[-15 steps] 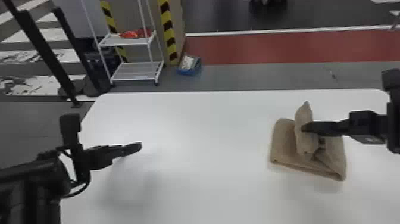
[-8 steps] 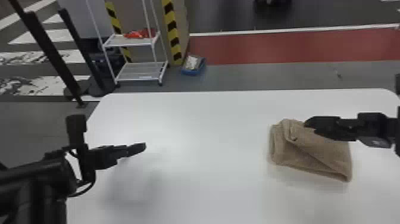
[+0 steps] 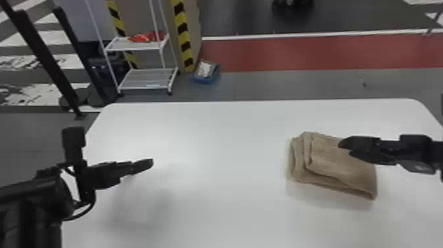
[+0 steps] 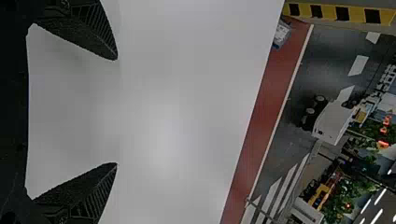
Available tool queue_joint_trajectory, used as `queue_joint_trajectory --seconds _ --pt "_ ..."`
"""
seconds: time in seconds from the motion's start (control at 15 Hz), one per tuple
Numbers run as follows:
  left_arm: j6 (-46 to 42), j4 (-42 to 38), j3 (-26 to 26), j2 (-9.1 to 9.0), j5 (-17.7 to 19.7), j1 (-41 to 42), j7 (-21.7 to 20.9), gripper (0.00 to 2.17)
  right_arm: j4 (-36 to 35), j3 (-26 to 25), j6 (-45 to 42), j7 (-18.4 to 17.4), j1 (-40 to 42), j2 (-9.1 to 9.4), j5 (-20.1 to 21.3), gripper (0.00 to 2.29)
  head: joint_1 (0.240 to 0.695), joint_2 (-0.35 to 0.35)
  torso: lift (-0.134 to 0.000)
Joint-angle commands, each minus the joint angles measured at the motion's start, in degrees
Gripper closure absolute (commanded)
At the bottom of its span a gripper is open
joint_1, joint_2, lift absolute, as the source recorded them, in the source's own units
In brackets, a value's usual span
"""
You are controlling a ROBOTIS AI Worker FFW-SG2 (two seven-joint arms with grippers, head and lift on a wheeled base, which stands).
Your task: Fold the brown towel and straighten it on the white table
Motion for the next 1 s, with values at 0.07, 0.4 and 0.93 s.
queue_joint_trajectory --seconds 0.07,0.4,0.93 --pt "0.0 -0.09 -0.02 0.0 -0.08 0.0 0.0 0.07 0.74 7.47 0.47 -0.34 0.42 0.92 2.96 2.05 0.695 0.138 -0.124" --pt "0.0 -0.09 -0.02 0.0 -0.08 0.18 -0.18 0.07 4.26 13.79 0.47 -0.69 -1.34 3.11 6.74 2.05 0.695 0.2 -0.124" --pt "0.0 0.09 -0.11 0.0 -0.35 -0.09 -0.44 0.07 5.49 14.94 0.47 3.71 -0.73 3.2 5.6 2.05 0.695 0.237 -0.124"
